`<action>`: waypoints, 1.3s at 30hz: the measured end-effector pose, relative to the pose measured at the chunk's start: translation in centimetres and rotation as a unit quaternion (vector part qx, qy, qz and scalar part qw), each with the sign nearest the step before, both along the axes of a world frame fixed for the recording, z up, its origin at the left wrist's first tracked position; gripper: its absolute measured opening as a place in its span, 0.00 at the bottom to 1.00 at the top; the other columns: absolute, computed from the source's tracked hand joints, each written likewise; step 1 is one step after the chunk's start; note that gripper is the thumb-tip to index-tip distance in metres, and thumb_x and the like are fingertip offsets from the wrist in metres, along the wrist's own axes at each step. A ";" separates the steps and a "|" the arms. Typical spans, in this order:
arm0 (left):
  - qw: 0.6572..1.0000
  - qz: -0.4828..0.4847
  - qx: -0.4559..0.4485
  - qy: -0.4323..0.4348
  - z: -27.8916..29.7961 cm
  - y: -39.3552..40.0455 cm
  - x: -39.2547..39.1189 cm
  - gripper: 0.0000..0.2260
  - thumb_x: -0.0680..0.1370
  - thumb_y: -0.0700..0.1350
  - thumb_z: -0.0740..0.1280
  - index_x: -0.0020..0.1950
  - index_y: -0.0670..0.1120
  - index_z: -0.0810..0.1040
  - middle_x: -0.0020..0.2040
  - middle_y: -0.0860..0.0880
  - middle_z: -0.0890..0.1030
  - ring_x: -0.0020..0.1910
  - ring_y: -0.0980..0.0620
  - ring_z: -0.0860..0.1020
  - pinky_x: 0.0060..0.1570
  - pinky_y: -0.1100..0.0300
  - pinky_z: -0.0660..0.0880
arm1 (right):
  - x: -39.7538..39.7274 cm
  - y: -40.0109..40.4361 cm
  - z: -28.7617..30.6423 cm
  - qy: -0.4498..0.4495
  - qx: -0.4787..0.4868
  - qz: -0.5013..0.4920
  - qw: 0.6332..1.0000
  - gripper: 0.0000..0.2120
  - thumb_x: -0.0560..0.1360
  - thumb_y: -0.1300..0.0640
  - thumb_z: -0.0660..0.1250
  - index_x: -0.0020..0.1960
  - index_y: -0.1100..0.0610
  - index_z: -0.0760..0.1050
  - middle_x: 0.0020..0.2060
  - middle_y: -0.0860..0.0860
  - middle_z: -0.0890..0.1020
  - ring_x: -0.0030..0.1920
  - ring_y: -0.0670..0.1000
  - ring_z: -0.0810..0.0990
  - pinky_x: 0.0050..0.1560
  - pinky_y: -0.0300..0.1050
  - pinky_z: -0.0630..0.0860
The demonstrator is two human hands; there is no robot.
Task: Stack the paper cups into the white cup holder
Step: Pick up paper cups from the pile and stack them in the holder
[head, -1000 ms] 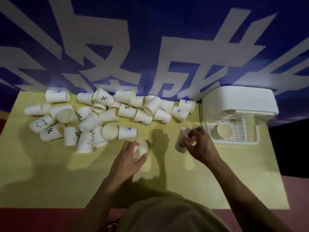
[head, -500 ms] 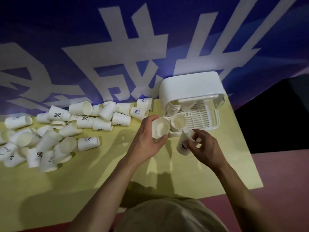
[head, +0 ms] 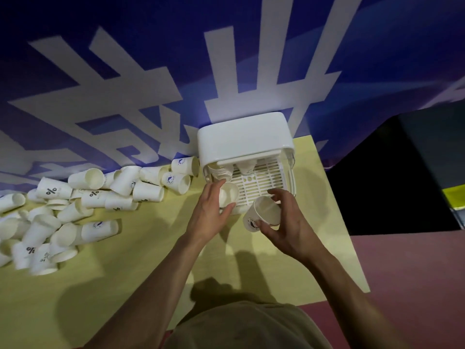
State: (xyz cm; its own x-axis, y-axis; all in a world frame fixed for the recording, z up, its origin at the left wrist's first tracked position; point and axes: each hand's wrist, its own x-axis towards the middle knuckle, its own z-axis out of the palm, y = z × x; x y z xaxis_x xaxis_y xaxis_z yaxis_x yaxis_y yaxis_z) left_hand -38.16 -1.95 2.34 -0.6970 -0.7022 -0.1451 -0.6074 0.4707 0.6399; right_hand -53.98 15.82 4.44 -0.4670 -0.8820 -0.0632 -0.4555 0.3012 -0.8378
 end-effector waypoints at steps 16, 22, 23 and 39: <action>0.997 0.006 0.053 -0.064 -1.9 -0.5 1.2 0.38 0.80 0.51 0.68 0.83 0.54 0.48 0.73 0.46 0.64 0.71 0.47 0.68 0.67 0.49 0.71 | 0.6 -5.4 1.1 0.064 -0.052 0.047 0.996 0.28 0.77 0.46 0.73 0.72 0.54 0.68 0.63 0.51 0.68 0.57 0.47 0.74 0.53 0.37 0.75; 0.994 0.044 0.092 -0.043 -1.3 0.7 8.0 0.26 0.82 0.47 0.66 0.79 0.53 0.62 0.70 0.52 0.66 0.68 0.52 0.72 0.67 0.51 0.73 | 2.5 -9.0 0.1 0.169 0.006 0.094 0.981 0.30 0.75 0.50 0.74 0.73 0.53 0.67 0.66 0.51 0.72 0.59 0.55 0.76 0.45 0.54 0.81; 0.992 0.050 0.103 -0.043 -1.5 0.8 9.4 0.25 0.82 0.47 0.66 0.78 0.54 0.63 0.69 0.54 0.67 0.68 0.53 0.72 0.67 0.52 0.73 | 2.8 -9.3 -0.4 0.187 0.024 0.096 0.977 0.31 0.74 0.50 0.75 0.72 0.53 0.68 0.66 0.52 0.72 0.59 0.56 0.77 0.44 0.54 0.82; 0.966 0.215 0.139 -0.036 -2.9 -0.9 24.4 0.19 0.81 0.43 0.68 0.71 0.52 0.73 0.64 0.55 0.67 0.63 0.52 0.74 0.63 0.52 0.76 | 5.2 -12.8 -3.0 0.266 0.227 0.094 0.932 0.42 0.74 0.40 0.73 0.78 0.59 0.62 0.72 0.60 0.70 0.65 0.65 0.73 0.56 0.61 0.78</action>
State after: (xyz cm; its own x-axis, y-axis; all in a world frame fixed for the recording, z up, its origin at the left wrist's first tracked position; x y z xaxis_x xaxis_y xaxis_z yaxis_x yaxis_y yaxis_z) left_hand -13.77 -2.89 -0.53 -0.3303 -0.8513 -0.4076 -0.7567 -0.0192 0.6534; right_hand -48.78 3.00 1.42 -0.3786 -0.8903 -0.2531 -0.8510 0.4424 -0.2831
